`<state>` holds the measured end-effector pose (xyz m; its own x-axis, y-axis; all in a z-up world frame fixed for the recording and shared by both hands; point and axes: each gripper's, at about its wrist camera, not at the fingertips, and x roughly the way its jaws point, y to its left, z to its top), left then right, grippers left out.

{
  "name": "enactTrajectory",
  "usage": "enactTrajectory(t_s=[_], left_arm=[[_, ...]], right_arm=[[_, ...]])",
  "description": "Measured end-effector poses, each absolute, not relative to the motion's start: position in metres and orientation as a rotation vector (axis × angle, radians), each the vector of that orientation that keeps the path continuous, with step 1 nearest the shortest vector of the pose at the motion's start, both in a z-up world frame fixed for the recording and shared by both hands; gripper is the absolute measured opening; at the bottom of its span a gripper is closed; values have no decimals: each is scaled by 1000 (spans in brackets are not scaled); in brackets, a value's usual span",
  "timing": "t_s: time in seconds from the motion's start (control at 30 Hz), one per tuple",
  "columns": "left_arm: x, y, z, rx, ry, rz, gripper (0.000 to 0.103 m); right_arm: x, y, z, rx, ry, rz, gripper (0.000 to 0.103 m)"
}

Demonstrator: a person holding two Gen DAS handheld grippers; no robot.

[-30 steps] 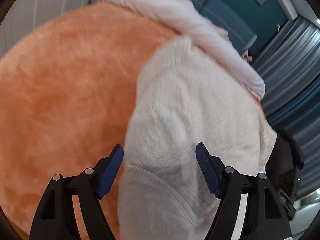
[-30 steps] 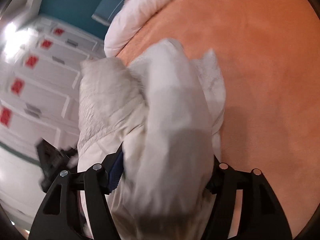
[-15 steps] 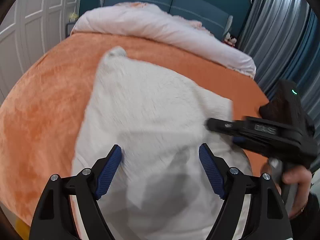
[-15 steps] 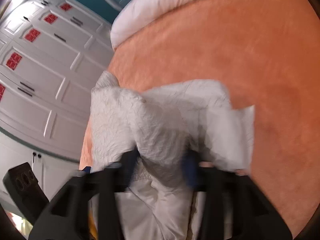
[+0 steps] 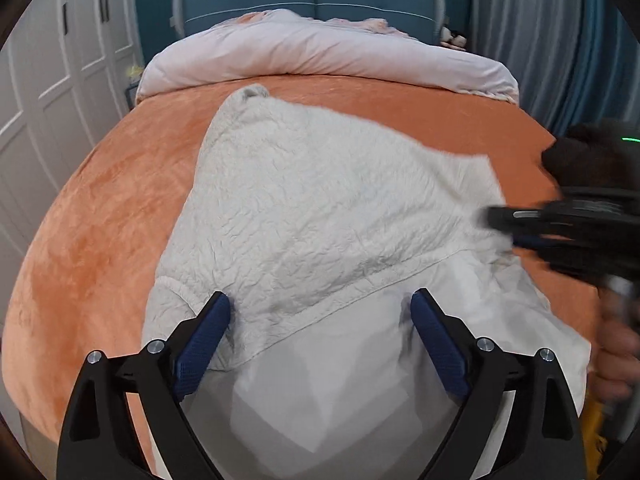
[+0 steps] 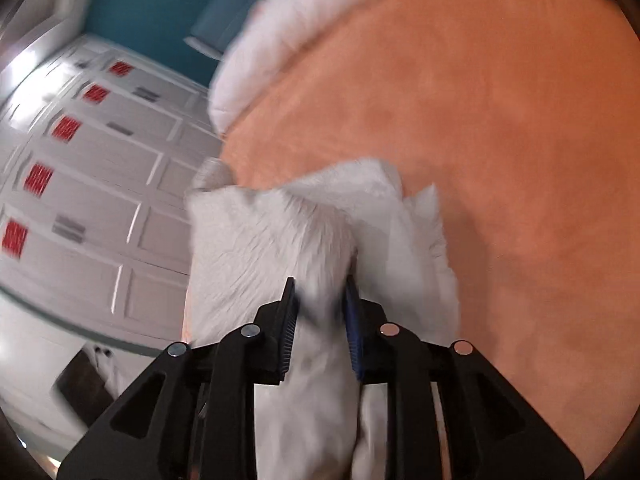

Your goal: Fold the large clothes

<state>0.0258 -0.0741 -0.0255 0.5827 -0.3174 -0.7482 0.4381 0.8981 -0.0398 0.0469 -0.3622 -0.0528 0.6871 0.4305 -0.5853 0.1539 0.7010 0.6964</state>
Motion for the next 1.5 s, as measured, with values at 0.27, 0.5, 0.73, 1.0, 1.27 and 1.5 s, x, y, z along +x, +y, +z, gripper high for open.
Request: enactTrajectory(t_s=[0.27, 0.5, 0.73, 1.0, 1.27, 1.5], left_arm=[[22, -69, -19, 102, 859, -418, 88], [7, -61, -11, 75, 884, -455, 88], [-19, -94, -39, 282, 804, -403, 97], [-14, -77, -3, 184, 810, -374, 93], [-1, -66, 12, 162, 810, -323, 93], [19, -60, -16, 142, 893, -305, 98]], right_arm=[[-18, -307, -57, 599, 926, 293, 24], [-52, -311, -57, 670, 847, 285, 2], [-40, -301, -130, 697, 1032, 208, 5], [-32, -327, -19, 567, 796, 115, 8], [99, -312, 4, 397, 803, 15, 7], [115, -327, -86, 459, 958, -77, 1]])
